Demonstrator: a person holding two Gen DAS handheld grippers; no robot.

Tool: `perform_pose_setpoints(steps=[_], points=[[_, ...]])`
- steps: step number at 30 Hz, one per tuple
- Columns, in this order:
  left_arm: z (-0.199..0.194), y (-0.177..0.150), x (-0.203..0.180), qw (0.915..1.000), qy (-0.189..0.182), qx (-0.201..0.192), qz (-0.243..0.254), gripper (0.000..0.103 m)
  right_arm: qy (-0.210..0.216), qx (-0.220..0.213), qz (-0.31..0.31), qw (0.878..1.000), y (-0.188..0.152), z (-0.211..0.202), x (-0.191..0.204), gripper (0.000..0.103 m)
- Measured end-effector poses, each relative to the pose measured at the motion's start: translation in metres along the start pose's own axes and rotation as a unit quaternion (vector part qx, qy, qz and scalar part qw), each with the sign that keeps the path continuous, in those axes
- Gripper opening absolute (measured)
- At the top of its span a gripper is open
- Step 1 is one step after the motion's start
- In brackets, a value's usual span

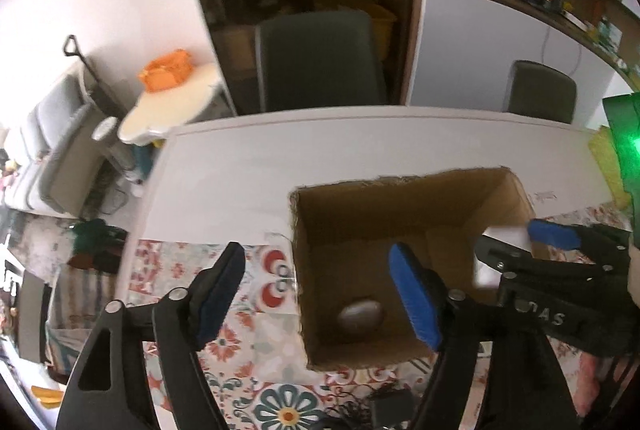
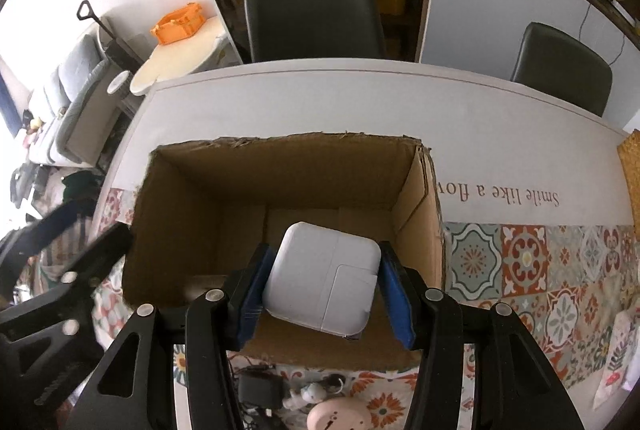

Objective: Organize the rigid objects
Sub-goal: 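Open the left tool over the box while the right tool releases the adapter inside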

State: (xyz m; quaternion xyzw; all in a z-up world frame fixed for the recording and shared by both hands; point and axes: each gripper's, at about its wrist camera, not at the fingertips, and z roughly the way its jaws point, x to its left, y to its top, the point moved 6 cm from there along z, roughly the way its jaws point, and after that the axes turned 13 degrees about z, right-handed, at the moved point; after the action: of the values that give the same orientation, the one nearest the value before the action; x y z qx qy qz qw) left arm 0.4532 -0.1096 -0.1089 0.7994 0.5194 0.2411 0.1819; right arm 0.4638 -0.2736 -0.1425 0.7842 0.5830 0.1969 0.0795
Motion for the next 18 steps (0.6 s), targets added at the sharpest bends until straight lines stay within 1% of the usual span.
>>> perform_pose_setpoints(steps=[2, 5, 7, 13, 15, 18], points=[[-0.005, -0.005, 0.003, 0.9999, 0.013, -0.004, -0.003, 0.081, -0.005, -0.009, 0.004, 1.0, -0.001, -0.002, 0.0, 0.071], [-0.013, -0.009, 0.004, 0.9996, 0.024, -0.015, -0.003, 0.086, -0.01, -0.023, 0.002, 1.0, -0.005, -0.011, 0.002, 0.071], [-0.019, -0.014, 0.005, 0.9992, 0.031, -0.025, -0.006, 0.089, -0.02, -0.042, 0.0, 0.999, -0.01, -0.021, 0.0, 0.071], [-0.043, -0.026, 0.008, 0.9973, 0.047, -0.053, -0.018, 0.097, -0.017, -0.095, 0.006, 0.995, -0.027, -0.057, -0.005, 0.071], [-0.051, -0.029, 0.005, 0.9967, 0.048, -0.062, -0.02, 0.099, -0.015, -0.107, 0.012, 0.994, -0.033, -0.067, -0.008, 0.072], [-0.065, -0.035, -0.002, 0.9959, 0.048, -0.075, -0.013, 0.099, -0.011, -0.123, 0.014, 0.992, -0.044, -0.081, -0.01, 0.072]])
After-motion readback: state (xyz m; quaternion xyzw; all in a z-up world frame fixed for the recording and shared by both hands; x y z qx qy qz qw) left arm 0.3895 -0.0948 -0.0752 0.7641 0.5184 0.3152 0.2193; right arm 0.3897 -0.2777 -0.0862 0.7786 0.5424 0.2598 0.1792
